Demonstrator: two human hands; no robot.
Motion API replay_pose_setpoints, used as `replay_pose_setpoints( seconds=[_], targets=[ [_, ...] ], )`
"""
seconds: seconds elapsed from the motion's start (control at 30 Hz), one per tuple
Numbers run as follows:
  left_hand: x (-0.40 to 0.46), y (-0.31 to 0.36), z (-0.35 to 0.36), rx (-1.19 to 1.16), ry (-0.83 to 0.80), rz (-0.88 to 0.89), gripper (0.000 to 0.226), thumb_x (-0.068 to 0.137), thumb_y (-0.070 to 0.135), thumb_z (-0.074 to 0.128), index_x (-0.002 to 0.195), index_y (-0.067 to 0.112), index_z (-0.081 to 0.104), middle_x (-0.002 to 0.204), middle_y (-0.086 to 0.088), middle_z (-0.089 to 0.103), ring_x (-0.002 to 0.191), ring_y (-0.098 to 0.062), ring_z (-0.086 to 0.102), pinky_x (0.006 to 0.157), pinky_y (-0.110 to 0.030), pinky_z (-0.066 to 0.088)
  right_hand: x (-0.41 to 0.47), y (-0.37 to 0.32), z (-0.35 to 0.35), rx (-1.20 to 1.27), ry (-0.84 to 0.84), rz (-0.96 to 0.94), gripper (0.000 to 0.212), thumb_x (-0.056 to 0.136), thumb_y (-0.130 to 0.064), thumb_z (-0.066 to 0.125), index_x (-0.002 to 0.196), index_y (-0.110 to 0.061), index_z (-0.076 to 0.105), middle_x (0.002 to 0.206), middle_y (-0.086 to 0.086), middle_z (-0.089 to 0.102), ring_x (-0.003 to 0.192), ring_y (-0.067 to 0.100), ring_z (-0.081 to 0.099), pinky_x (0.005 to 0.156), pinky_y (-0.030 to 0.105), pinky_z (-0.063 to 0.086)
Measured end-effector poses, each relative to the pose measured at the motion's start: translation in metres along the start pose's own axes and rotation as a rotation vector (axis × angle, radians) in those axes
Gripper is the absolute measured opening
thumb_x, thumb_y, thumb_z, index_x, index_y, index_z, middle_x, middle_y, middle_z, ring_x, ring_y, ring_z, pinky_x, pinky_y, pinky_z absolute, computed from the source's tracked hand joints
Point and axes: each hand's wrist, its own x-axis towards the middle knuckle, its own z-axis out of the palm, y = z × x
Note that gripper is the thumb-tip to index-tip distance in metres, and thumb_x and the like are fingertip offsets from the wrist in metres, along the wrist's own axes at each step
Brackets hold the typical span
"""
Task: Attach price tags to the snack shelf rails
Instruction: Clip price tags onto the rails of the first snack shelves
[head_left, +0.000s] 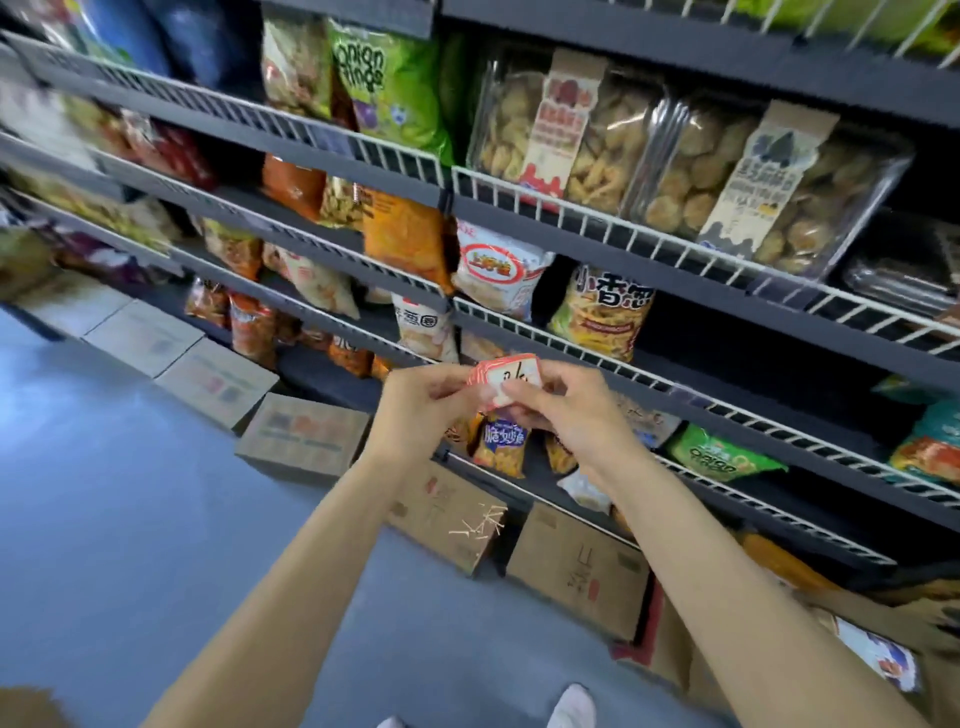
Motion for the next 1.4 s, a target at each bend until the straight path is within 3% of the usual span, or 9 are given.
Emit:
replay_pose_setpoints(
  seconds=[0.1, 0.17, 0.27, 0.53, 0.73, 0.9, 1.13, 1.27, 1.4],
  targets=[
    [-0.008, -0.003, -0.057, -0.168, -0.047, -0.099, 0.016, 0.089, 0.006, 0.057, 0.098, 0.009, 0.071, 0.088, -0.008, 0.074, 0.085, -0.020, 0.069, 0.079, -0.031, 0.057, -0.003, -0.013, 0.049, 0.029, 0.008, -0.014, 0.009, 0.085, -0.007, 0.065, 0.092, -0.010, 0.069, 0.077, 0.002, 0.068, 0.064, 0.008, 0.062, 0.067, 0.024, 0.056],
    [-0.011, -0.004, -0.091, -0.139, -0.027, -0.109, 0.014, 0.089, 0.009, 0.059, 0.089, 0.015, 0.072, 0.077, 0.001, 0.074, 0.075, -0.012, 0.068, 0.072, -0.025, 0.057, -0.003, -0.016, 0.080, 0.044, -0.012, 0.003, 0.009, 0.085, -0.007, 0.065, 0.092, -0.011, 0.069, 0.080, 0.004, 0.069, 0.067, 0.010, 0.063, 0.075, 0.029, 0.057],
    [-0.012, -0.003, -0.133, -0.085, 0.060, -0.136, 0.007, 0.084, 0.014, 0.066, 0.084, 0.010, 0.072, 0.077, -0.008, 0.070, 0.070, -0.014, 0.062, 0.064, -0.021, 0.055, -0.002, -0.023, 0.121, 0.191, -0.047, 0.059, 0.016, 0.086, -0.003, 0.061, 0.101, -0.004, 0.067, 0.092, 0.008, 0.069, 0.078, 0.013, 0.065, 0.076, 0.024, 0.056],
    [0.008, -0.013, -0.215, -0.299, 0.055, -0.149, 0.022, 0.093, 0.005, 0.050, 0.110, -0.003, 0.062, 0.091, -0.013, 0.070, 0.071, -0.004, 0.069, 0.064, -0.015, 0.055, 0.038, -0.048, 0.195, 0.307, -0.029, 0.094, 0.016, 0.090, -0.002, 0.056, 0.103, -0.005, 0.064, 0.090, 0.008, 0.069, 0.072, 0.010, 0.067, 0.064, 0.017, 0.056],
    [0.059, -0.019, -0.276, -0.210, 0.152, -0.141, 0.023, 0.095, 0.006, 0.048, 0.112, -0.002, 0.062, 0.103, -0.018, 0.068, 0.079, -0.013, 0.069, 0.068, -0.016, 0.056, 0.101, -0.070, 0.239, 0.301, -0.045, 0.093, 0.014, 0.090, -0.002, 0.055, 0.101, -0.005, 0.064, 0.089, 0.010, 0.069, 0.077, 0.017, 0.066, 0.065, 0.017, 0.056],
    [0.094, -0.012, -0.330, -0.135, 0.248, -0.127, 0.014, 0.092, 0.002, 0.052, 0.094, 0.008, 0.065, 0.085, -0.002, 0.069, 0.068, -0.003, 0.068, 0.061, -0.012, 0.053, 0.152, -0.096, 0.286, 0.223, -0.118, 0.067, 0.013, 0.090, -0.004, 0.056, 0.099, -0.010, 0.064, 0.092, 0.008, 0.069, 0.081, 0.016, 0.066, 0.065, 0.017, 0.055],
    [0.124, -0.018, -0.411, -0.042, 0.301, -0.124, 0.019, 0.089, 0.004, 0.055, 0.102, 0.015, 0.062, 0.086, 0.002, 0.067, 0.076, -0.007, 0.062, 0.058, -0.007, 0.047, 0.195, -0.128, 0.370, 0.203, -0.213, 0.052, 0.017, 0.090, -0.005, 0.057, 0.105, -0.009, 0.064, 0.096, 0.010, 0.071, 0.082, 0.016, 0.070, 0.068, 0.020, 0.056],
    [0.140, -0.022, -0.462, -0.172, 0.249, -0.170, 0.023, 0.095, 0.009, 0.046, 0.084, 0.018, 0.064, 0.079, 0.001, 0.065, 0.074, -0.008, 0.057, 0.066, -0.011, 0.048, 0.213, -0.140, 0.427, 0.199, -0.168, 0.031, 0.017, 0.090, -0.005, 0.057, 0.105, -0.008, 0.064, 0.097, 0.013, 0.071, 0.081, 0.019, 0.071, 0.069, 0.022, 0.057],
    [0.155, -0.022, -0.516, -0.455, 0.136, -0.242, 0.018, 0.099, 0.015, 0.039, 0.095, 0.017, 0.057, 0.095, -0.005, 0.070, 0.089, -0.017, 0.068, 0.086, -0.028, 0.052, 0.223, -0.153, 0.486, 0.208, -0.054, 0.025, 0.017, 0.091, -0.008, 0.058, 0.106, -0.011, 0.064, 0.095, 0.009, 0.072, 0.080, 0.016, 0.071, 0.067, 0.020, 0.057]
  ],
)
